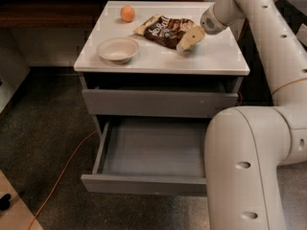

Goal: Place brown chip bag into middle drawer

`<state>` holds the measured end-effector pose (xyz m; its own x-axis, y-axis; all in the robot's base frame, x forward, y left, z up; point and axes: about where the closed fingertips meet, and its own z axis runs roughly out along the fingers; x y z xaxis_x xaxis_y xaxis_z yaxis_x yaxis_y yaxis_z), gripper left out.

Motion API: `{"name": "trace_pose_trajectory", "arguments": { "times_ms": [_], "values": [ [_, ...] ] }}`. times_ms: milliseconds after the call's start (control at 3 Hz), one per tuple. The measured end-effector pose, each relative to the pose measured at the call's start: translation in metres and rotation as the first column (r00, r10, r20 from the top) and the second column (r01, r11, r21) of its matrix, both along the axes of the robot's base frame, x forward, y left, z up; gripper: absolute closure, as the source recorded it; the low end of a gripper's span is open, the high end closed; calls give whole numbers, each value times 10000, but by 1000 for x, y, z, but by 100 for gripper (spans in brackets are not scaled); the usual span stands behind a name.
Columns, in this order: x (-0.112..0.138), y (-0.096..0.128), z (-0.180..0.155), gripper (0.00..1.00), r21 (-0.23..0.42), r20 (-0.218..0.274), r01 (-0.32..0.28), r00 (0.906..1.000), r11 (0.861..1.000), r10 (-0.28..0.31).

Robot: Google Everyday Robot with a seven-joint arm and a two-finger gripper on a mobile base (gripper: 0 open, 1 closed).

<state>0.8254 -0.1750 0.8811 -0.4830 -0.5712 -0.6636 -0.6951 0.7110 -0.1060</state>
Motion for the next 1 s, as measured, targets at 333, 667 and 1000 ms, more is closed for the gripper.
{"name": "trace_pose_trajectory", "arguments": {
  "times_ms": [333, 667, 1000],
  "values": [
    [18, 13, -10, 0, 475, 94, 118, 9999, 9988, -123],
    [29, 28, -18, 0, 760, 112, 169, 9998, 9970, -178],
    [34, 26, -25, 22, 585, -29, 424, 9991, 9974, -423]
  ]
}}
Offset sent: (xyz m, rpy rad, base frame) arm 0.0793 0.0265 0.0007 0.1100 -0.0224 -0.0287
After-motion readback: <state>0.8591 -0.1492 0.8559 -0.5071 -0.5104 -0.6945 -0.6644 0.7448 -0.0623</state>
